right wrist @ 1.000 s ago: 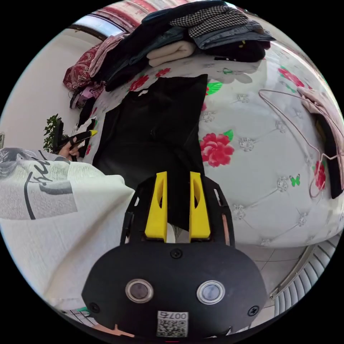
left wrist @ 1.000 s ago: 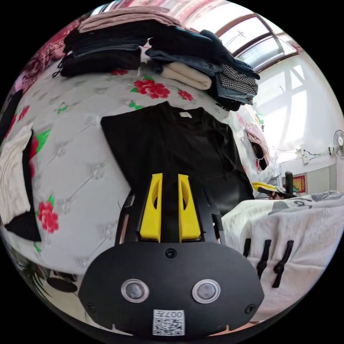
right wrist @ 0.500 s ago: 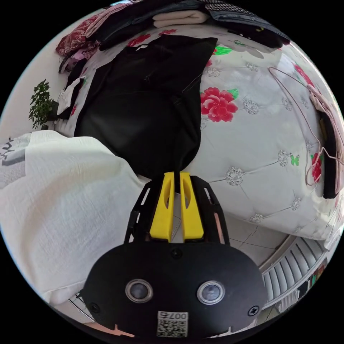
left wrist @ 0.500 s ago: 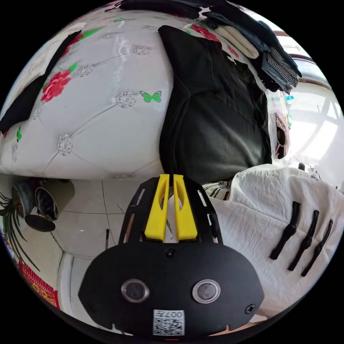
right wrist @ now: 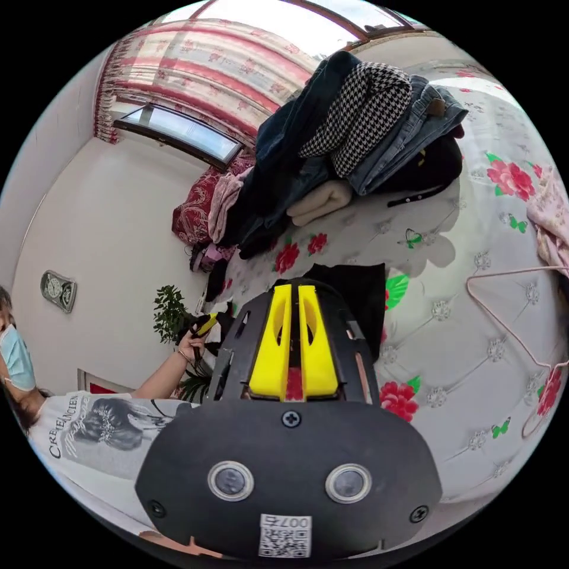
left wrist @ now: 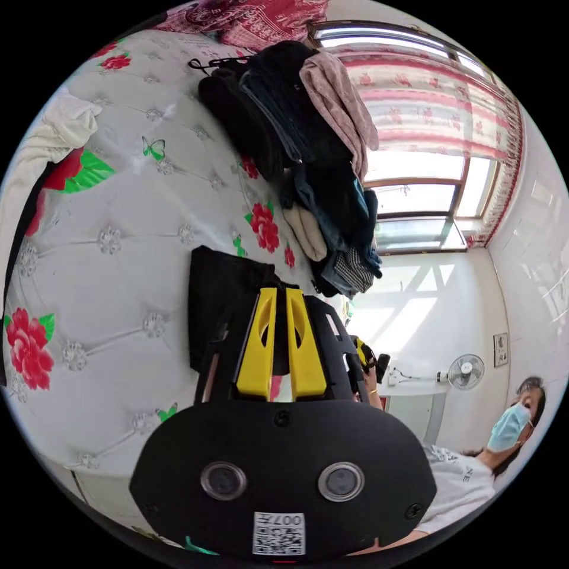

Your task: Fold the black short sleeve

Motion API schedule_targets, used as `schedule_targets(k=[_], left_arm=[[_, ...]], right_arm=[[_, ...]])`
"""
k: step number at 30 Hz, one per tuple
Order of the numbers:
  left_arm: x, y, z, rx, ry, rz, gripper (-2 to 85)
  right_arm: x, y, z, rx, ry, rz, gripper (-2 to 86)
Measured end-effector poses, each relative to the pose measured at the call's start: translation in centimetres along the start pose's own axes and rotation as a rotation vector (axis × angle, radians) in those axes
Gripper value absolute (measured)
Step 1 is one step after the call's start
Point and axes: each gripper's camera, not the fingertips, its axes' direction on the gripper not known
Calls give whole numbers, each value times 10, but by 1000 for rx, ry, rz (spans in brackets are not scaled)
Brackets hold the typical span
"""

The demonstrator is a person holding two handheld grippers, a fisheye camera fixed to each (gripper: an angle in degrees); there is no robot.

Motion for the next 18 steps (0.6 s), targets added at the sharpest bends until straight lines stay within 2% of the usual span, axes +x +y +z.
schedule_targets(k=[5, 10, 13, 18], left_arm=[[1, -33, 8, 63, -119, -84, 83], [-13, 9, 0, -52, -248, -10, 88], [-32, 43, -11, -79, -232, -75, 91], [-46, 58, -19, -63, -169, -147, 103]], right_arm=[[37, -16, 36, -35, 124, 157, 35], [92, 54, 32, 12, 120, 322, 64], [123, 89, 34, 48, 29, 481, 79], [130, 89, 51, 110, -38, 520, 88]])
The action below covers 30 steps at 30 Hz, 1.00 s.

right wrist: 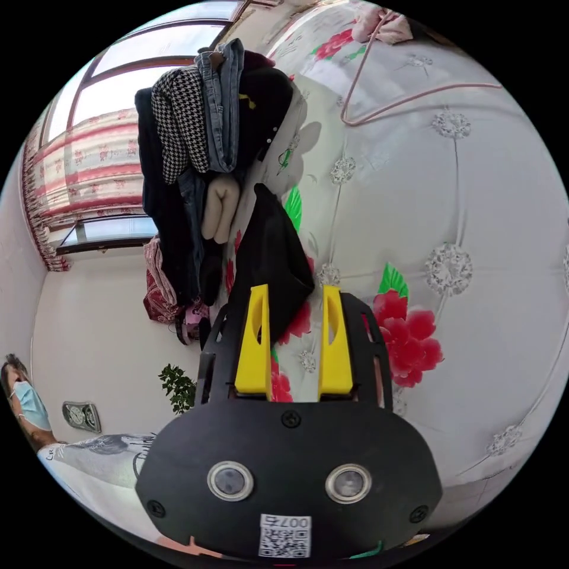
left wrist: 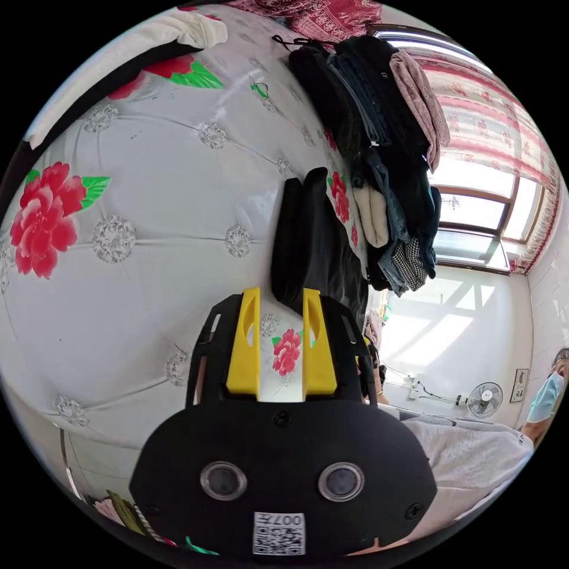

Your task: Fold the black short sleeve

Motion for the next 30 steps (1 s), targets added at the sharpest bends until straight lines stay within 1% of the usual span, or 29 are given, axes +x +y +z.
schedule_targets(k=[3, 5, 7, 8, 10, 11, 12, 13, 14, 15, 16, 18, 20, 22, 23, 25, 27, 30], left_arm=[[4, -9, 5, -25, 4, 12, 108], [7, -14, 7, -37, 16, 17, 109], [8, -15, 2, -19, 50, 24, 110], [7, -14, 0, -16, 56, 25, 110], [2, -10, -9, -8, 72, 27, 113], [0, -8, -11, -5, 78, 28, 113], [-4, -5, -17, 3, 87, 25, 114], [-10, -2, -24, 16, 96, 20, 114], [-13, 0, -27, 23, 101, 16, 115], [-19, 3, -34, 38, 113, 5, 116], [-26, 6, -41, 53, 125, -6, 117], [-36, 10, -49, 71, 149, -17, 119], [-45, 13, -57, 83, 185, -17, 124], [-56, 14, -61, 85, 220, -10, 134], [-58, 14, -61, 83, 228, -5, 136], [-64, 10, -56, 58, 255, 20, 146], [-66, 4, -47, 29, 284, 45, 149], [-63, -9, -25, -35, 322, 96, 130]], right_arm=[[-22, -20, 25, -48, 28, -15, 87], [-53, -32, 39, -69, 48, -100, 87], [-118, -36, 61, -131, 69, -340, 87], [-137, -34, 68, -159, 76, -409, 86], [-207, -7, 101, -293, 80, -713, 86], [-222, 4, 110, -330, 76, -783, 86], [-245, 28, 129, -411, 59, -903, 86], [-260, 53, 150, -502, 20, -983, 85], [-265, 66, 161, -555, -6, -1011, 85], [-268, 87, 181, -647, -43, -1042, 86], [-265, 103, 200, -716, -49, -1039, 86], [-253, 112, 220, -772, -27, -973, 87], [-236, 106, 226, -771, -27, -879, 87], [-208, 85, 217, -713, 17, -745, 89], [-201, 79, 213, -693, 36, -714, 90], [-171, 57, 194, -617, 119, -589, 93], [-151, 46, 182, -568, 155, -504, 95], [-125, 43, 180, -562, 156, -386, 95]])
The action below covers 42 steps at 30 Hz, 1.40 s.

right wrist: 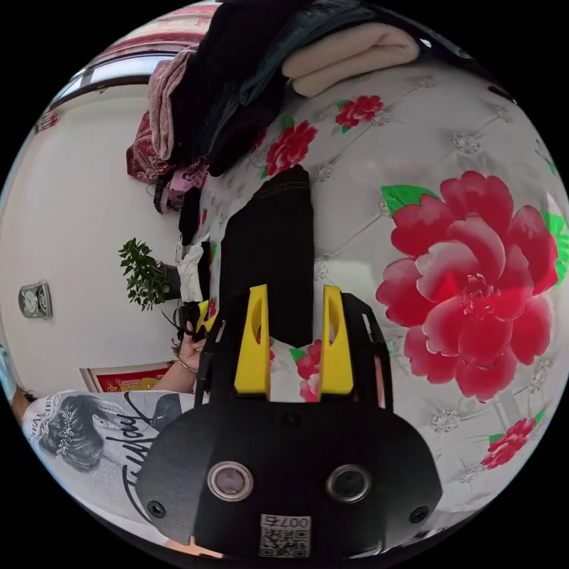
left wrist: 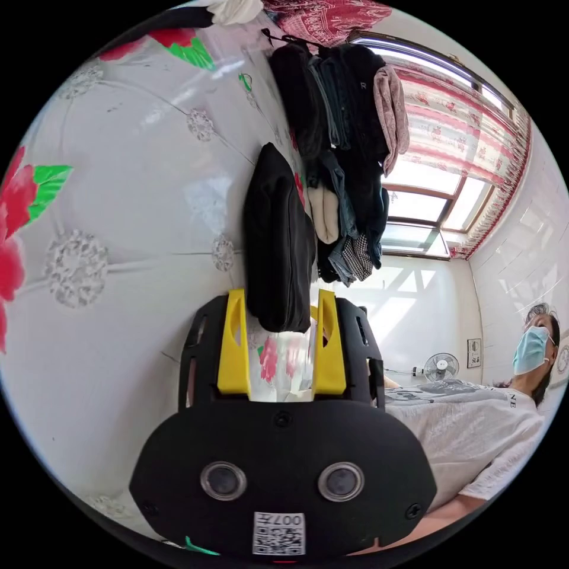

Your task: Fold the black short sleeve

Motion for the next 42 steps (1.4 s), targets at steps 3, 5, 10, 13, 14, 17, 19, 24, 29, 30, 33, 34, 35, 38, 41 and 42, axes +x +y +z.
schedule_targets(k=[3, 5, 10, 13, 14, 17, 19, 24, 29, 30, 33, 34, 35, 38, 41, 42], left_arm=[[-9, -15, 20, -71, -50, 7, 70], [-13, -20, 24, -84, -47, -7, 61], [22, -12, 24, -82, -72, 92, 52], [55, 7, 33, -92, -46, 169, 50], [62, 12, 36, -94, -41, 180, 50], [93, 33, 68, -118, -3, 223, 48], [120, 45, 112, -155, 27, 252, 48], [192, 52, 252, -307, 112, 361, 47], [309, 64, 433, -498, 208, 560, 49], [341, 71, 478, -536, 224, 612, 50], [401, 94, 583, -626, 227, 696, 59], [411, 103, 617, -654, 213, 713, 64], [412, 108, 630, -660, 198, 729, 67], [378, 130, 662, -667, 72, 750, 73], [301, 152, 648, -738, -107, 758, 78], [264, 158, 627, -753, -208, 751, 79]], right_arm=[[8, -1, 26, -59, -117, 61, 87], [10, -3, 35, -53, -173, 107, 78], [-10, 0, 16, -53, -218, 15, 52], [-17, 19, -22, 13, -298, -51, 40], [-17, 24, -30, 30, -316, -56, 38], [-5, 50, -77, 124, -391, -57, 27], [12, 71, -120, 213, -434, -39, 19], [44, 112, -234, 441, -411, -54, 12], [55, 164, -375, 737, -251, -152, 14], [54, 179, -407, 810, -193, -175, 16], [60, 214, -469, 975, -32, -170, 20], [69, 225, -484, 1038, 37, -118, 23], [75, 229, -490, 1066, 76, -83, 24], [122, 241, -493, 1087, 242, 169, 28], [162, 242, -454, 956, 260, 317, 30], [167, 240, -427, 904, 245, 318, 30]])
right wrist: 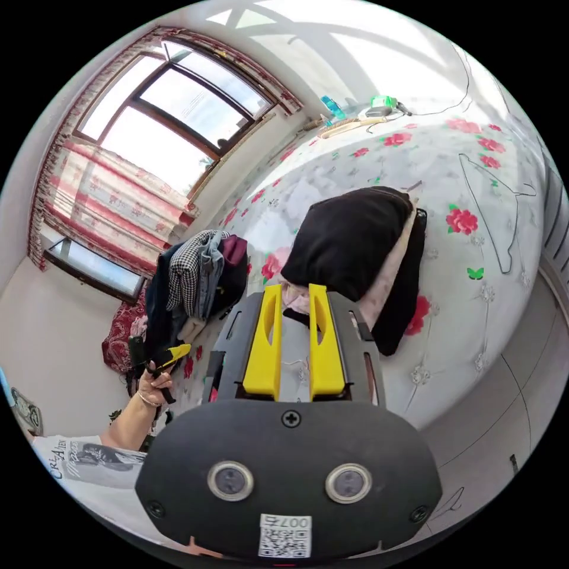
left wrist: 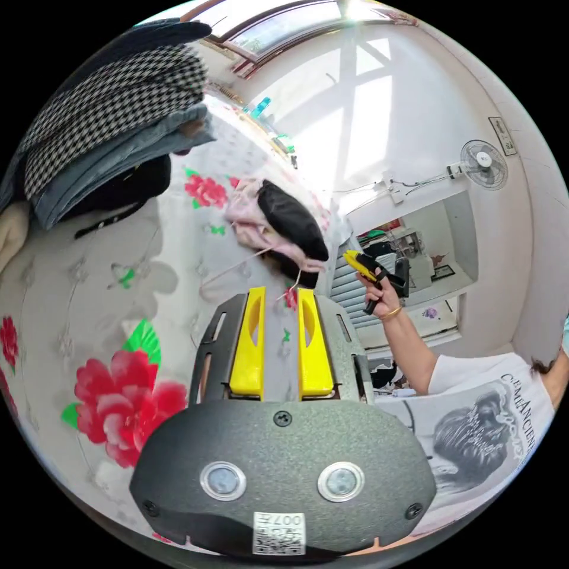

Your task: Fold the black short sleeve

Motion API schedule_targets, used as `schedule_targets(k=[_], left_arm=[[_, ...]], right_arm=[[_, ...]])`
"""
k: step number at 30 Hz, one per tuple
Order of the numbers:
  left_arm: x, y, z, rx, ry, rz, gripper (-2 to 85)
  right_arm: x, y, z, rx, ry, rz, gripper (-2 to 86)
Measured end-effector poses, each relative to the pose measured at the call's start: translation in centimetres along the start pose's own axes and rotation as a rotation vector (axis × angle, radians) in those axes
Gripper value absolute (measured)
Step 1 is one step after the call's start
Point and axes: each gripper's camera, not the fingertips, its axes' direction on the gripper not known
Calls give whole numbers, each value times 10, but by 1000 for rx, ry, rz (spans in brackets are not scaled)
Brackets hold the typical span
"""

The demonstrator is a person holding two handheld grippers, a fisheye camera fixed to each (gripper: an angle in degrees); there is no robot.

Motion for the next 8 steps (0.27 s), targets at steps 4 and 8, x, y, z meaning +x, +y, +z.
schedule_targets(k=[4, 8], left_arm=[[-76, 161, -48, -31, -204, -324, 80], [-98, 298, -138, 185, -419, -636, 87]], right_arm=[[-42, 87, 92, -329, 67, -134, 31], [-122, 170, 163, -591, 109, -414, 28]])
